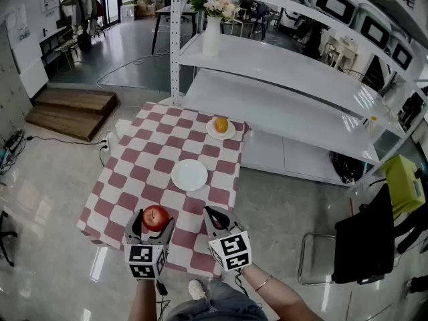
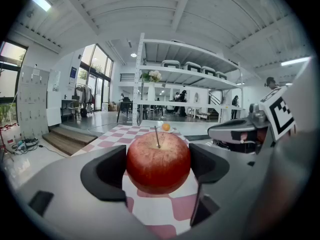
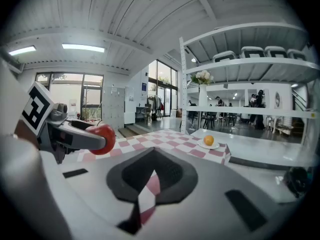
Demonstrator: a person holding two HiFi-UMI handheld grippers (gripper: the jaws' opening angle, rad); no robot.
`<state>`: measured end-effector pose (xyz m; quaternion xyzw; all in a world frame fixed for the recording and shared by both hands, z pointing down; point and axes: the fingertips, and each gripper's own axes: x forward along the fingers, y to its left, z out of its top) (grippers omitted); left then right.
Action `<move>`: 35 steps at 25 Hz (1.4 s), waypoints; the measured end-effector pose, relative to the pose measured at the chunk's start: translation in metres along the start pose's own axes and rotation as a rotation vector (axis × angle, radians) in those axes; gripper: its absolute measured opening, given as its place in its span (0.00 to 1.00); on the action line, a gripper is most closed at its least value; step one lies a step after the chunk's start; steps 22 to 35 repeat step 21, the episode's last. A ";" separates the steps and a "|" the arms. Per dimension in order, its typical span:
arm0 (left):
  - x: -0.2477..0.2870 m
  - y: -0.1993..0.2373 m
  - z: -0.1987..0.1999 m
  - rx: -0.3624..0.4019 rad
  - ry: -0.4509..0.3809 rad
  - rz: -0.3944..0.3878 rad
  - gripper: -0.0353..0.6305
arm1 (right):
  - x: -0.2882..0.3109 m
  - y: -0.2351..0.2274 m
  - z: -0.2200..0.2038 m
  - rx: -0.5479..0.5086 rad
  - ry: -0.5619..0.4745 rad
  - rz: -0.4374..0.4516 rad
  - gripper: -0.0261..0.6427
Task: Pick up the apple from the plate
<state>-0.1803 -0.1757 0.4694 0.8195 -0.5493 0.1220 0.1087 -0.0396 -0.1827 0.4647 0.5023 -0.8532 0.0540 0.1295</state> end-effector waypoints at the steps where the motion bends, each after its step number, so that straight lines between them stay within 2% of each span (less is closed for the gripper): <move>1: 0.001 0.000 0.000 0.000 0.000 0.001 0.63 | 0.001 -0.001 0.000 0.002 -0.002 0.000 0.05; 35: 0.015 -0.007 0.004 0.007 -0.004 -0.012 0.63 | 0.009 -0.012 -0.002 0.014 -0.005 -0.006 0.05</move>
